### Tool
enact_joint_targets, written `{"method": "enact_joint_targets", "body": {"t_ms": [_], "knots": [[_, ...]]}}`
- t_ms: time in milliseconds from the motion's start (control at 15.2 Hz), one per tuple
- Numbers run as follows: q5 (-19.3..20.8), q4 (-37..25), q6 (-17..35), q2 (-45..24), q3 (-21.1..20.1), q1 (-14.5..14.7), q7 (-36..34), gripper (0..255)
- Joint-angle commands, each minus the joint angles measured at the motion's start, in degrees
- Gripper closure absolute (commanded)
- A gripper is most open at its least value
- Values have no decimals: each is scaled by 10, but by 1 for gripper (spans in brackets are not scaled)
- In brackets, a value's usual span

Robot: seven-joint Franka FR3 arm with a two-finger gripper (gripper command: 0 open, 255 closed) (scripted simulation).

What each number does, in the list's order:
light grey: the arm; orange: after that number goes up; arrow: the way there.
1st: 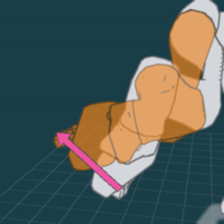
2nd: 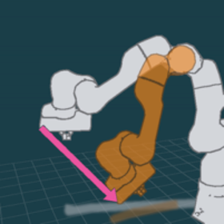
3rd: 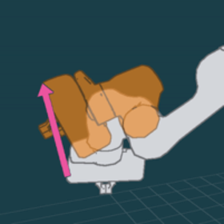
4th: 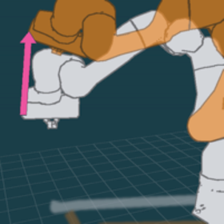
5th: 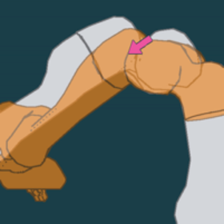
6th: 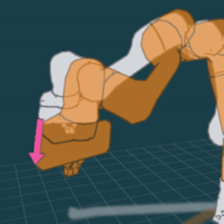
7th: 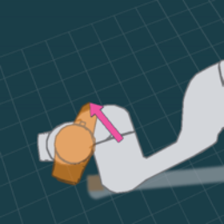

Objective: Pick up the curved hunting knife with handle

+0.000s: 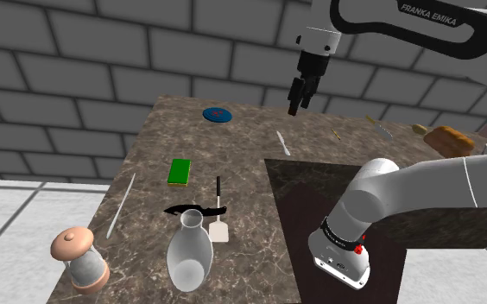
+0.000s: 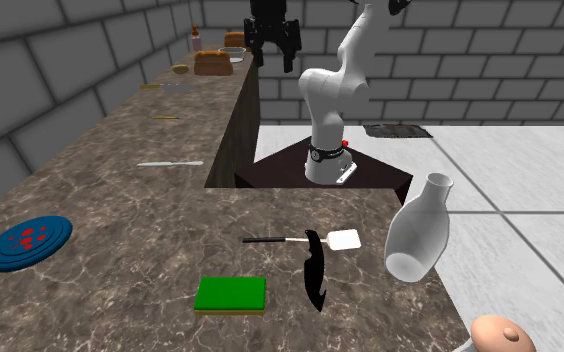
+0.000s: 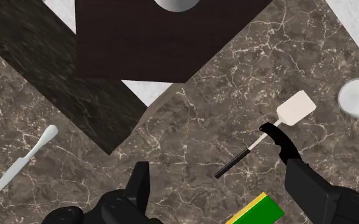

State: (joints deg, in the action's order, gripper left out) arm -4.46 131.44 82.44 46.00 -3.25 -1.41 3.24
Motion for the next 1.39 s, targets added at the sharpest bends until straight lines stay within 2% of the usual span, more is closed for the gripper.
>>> {"method": "enact_joint_targets", "body": {"t_ms": [0, 660, 1320], "knots": [[0, 0, 0, 0, 0, 0, 0, 0], [-28, 80, 178, -94, -67, 50, 22, 0], [-30, 96, 355, -249, -140, 89, 32, 0]]}}
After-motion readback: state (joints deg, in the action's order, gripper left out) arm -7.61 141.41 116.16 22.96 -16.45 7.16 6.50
